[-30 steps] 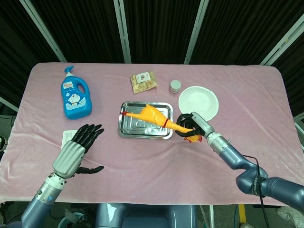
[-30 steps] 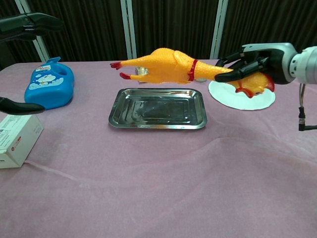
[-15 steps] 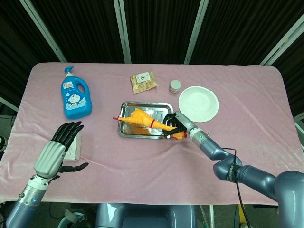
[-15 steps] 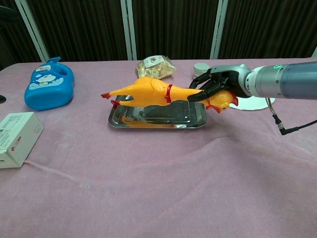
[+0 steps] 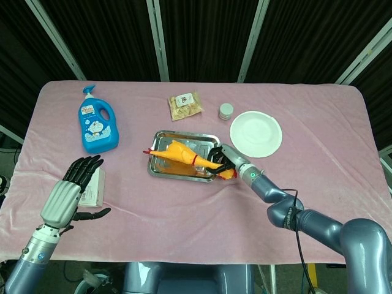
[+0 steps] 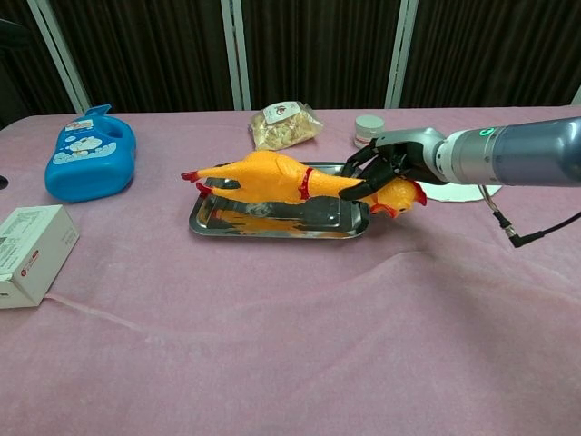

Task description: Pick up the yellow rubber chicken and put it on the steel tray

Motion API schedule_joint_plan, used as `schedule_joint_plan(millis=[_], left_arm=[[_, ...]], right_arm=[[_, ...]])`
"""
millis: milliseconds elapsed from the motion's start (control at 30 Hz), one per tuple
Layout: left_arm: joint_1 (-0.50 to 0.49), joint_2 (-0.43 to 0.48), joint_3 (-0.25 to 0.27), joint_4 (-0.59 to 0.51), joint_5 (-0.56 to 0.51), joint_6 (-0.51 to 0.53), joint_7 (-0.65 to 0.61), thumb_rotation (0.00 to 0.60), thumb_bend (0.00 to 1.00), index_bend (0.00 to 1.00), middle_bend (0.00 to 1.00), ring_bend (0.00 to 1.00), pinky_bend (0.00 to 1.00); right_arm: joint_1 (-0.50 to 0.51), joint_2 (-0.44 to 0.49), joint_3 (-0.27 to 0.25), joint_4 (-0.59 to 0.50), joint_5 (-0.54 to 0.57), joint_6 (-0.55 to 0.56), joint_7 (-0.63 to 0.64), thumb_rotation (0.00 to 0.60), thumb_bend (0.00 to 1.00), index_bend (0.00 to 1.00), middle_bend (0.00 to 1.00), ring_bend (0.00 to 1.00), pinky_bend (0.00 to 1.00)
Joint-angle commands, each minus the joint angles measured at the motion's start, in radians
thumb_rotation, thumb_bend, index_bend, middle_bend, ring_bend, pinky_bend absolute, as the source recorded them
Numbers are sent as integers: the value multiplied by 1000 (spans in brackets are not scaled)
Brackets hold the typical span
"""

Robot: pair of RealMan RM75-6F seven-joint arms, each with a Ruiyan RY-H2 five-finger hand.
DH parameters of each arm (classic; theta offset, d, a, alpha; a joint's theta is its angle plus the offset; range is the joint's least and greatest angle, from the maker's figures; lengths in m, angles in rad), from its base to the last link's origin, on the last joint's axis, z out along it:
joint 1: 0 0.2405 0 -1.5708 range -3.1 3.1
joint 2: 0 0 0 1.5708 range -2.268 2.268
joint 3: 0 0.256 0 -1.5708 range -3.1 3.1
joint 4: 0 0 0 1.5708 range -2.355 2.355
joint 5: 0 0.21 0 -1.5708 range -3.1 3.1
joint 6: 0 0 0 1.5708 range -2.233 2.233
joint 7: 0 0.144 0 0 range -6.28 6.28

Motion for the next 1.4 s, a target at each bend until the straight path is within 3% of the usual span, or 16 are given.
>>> schedule_joint_plan(millis=[33,133,333,500,667,767,1033,1400], left_arm=[[-1,-2,-3,-2,0,-4,4,600,13,0,13,0,24],[-1,-3,-8,-6,-1,-7,9,600,13,0,12,0,24],[3,2,-17,-9,-5,-4,14,600,13,0,12,0,24],[18,20,-33,-2,-17,23,13,600,13,0,12,0,24],[43,47,-50,35,-53,52,8,600,14,0,15,0,20],[61,69,-48,66,-89,52,23,600,27,9,19,0,8],[112,117,-35,114,-147,60,20,600,36,36,22,0,0],[188,146,10,163,-99,119,-58,600,37,41,22,0,0]], right_arm=[[-7,8,2,-10,-7,3,-6,600,64,80,211,73,183],[-14,9,7,-13,-15,18,-14,600,40,4,146,17,129],[-36,30,14,-40,-39,73,-36,600,35,0,109,0,106],[-83,93,24,-97,-67,181,-72,600,39,1,109,8,100],[-181,177,9,-169,-91,381,-230,600,261,76,138,72,100],[-256,223,-13,-211,-95,518,-392,600,288,94,149,82,100],[-435,330,-87,-313,-114,761,-641,600,289,102,150,87,100],[-641,380,-185,-405,-195,1012,-723,600,289,102,150,86,100]])
